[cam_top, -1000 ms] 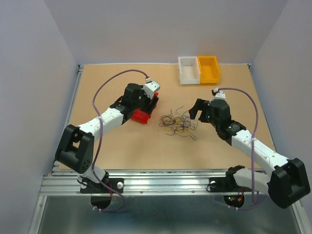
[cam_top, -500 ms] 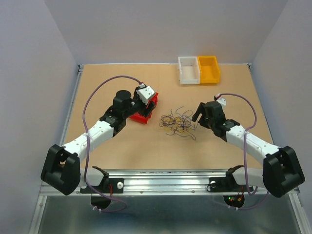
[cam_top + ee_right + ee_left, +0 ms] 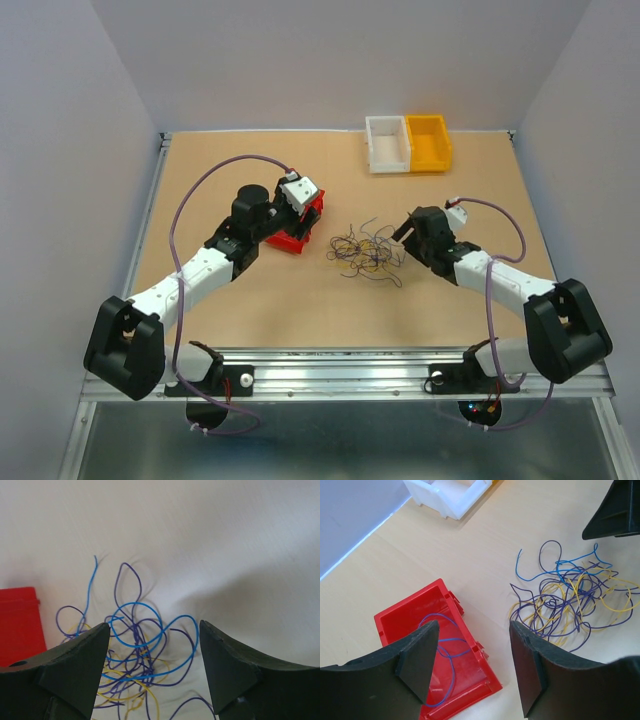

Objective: Untangle the cables

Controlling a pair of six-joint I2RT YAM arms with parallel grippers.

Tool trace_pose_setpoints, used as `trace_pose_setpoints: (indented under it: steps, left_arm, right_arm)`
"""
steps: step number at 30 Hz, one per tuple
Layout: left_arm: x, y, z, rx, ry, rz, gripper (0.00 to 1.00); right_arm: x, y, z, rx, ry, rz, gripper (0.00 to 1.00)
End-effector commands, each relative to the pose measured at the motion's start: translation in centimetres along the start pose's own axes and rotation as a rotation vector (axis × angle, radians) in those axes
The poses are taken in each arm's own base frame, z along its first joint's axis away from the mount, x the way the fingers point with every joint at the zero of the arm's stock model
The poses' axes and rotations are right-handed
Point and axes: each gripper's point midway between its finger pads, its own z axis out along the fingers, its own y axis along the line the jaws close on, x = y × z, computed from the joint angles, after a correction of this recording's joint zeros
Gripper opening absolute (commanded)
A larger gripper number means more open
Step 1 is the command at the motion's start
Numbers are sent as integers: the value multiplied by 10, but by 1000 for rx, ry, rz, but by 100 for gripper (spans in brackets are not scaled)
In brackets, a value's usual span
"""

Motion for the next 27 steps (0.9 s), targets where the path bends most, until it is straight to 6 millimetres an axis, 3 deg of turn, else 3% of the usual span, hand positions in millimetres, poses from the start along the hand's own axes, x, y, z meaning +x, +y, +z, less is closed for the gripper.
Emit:
trace_pose_setpoints:
  steps: [1,8,12,19,23,27]
  left_arm:
    - [-20,0,-1,-3,-74,35,70]
    - [-17,-1,1,-1,-68,39,70]
    - [-18,-1,0,-6,-68,41,70]
    - [-15,0,1,-11,-58,40,70]
    - [-16,0,1,-10,-59,42,70]
    - [-15,-1,1,-8,-58,43,70]
  right_arm:
    - [-23,26,5,-87,-96,113,77]
    - [-4,36,19,-130,-23,121,74]
    - [-6,33,14,-134,-39,123,73]
    - [12,30,17,-137,32,121,63]
    - [1,27,13,-133,-14,111,60]
    - [-21,12,0,-80,-124,108,80]
